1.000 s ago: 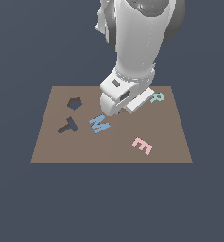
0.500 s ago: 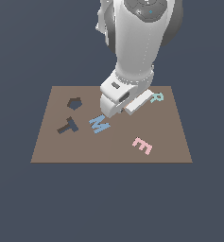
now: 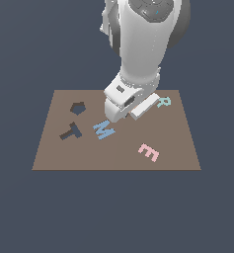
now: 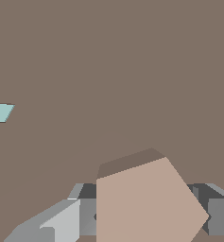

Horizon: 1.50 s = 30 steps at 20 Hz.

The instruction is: Insert a designated object into the corresponding slot on a board.

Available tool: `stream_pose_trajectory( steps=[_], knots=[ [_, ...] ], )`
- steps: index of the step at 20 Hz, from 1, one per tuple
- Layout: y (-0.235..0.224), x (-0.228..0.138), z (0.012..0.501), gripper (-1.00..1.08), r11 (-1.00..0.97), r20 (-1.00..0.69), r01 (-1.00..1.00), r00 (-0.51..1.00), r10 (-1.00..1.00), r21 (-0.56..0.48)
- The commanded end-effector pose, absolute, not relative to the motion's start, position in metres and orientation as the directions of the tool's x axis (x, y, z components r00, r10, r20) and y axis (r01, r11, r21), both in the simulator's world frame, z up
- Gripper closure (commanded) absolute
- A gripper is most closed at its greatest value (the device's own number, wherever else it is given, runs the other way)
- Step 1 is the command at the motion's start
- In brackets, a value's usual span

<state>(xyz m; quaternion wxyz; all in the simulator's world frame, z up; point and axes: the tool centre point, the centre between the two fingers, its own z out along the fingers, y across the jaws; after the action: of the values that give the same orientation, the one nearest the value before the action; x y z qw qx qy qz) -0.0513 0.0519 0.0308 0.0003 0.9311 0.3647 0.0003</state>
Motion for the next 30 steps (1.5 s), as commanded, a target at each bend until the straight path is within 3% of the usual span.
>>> stream_pose_trajectory(
  steps=[1,15,30],
  knots=[
    [0.049,-0.053,0.031,1.08,-0.726,0.0,0.688,0.726,0.688,0.001],
    [0.009,-0.072,0.033,1.08,-0.572,0.0,0.82,0.572,0.82,0.001],
    [-0.076,-0.082,0.038,1.08,-0.213,0.0,0.977,0.213,0.977,0.001]
  ],
)
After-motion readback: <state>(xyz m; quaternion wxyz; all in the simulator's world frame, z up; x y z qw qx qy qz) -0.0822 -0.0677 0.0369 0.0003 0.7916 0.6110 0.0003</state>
